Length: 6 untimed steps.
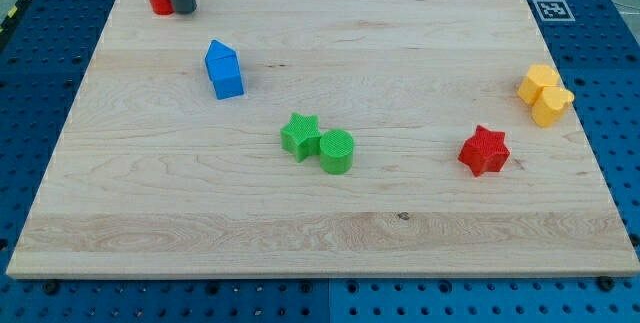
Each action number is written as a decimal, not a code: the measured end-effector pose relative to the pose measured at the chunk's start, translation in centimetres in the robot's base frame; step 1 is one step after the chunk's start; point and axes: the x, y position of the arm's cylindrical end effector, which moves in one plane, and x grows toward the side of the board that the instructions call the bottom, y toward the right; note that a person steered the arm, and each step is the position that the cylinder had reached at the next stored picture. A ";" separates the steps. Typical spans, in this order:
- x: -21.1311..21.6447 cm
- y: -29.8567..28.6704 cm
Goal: Move the arm to the right of the blue cube
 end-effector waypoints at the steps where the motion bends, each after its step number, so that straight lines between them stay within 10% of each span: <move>1: 0.7 0.1; 6: 6.4 8.3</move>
